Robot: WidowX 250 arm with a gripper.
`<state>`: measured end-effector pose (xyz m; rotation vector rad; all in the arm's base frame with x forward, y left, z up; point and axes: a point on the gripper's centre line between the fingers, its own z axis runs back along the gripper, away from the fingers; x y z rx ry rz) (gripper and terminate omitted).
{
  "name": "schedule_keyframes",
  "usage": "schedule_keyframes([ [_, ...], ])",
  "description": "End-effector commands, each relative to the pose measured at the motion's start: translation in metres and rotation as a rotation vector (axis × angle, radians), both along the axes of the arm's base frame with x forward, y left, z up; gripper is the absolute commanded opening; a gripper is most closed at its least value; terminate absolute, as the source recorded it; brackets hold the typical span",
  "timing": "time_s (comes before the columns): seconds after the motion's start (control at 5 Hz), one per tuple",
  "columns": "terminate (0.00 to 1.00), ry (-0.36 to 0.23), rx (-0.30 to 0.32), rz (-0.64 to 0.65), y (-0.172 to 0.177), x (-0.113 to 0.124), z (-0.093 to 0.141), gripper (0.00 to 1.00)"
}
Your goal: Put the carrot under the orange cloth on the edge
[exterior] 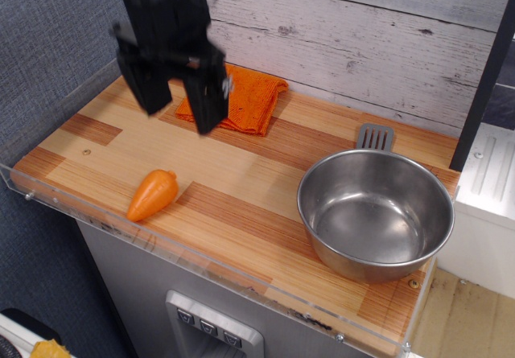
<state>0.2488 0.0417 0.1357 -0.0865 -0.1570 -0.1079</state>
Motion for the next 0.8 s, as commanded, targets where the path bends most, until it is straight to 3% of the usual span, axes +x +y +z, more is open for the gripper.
schedule_keyframes([
  [0.0, 0.0, -0.022, -0.015, 0.018, -0.0118, -0.0106, 0.0163, 1.0],
  [0.2, 0.0, -0.009, 0.047, 0.057, -0.0102, -0.0105, 0.0153, 1.0],
  [0.4, 0.0, -0.009, 0.047, 0.057, -0.0102, -0.0105, 0.0153, 1.0],
  [0.6, 1.0, -0.009, 0.047, 0.057, -0.0102, -0.0105, 0.0153, 1.0],
])
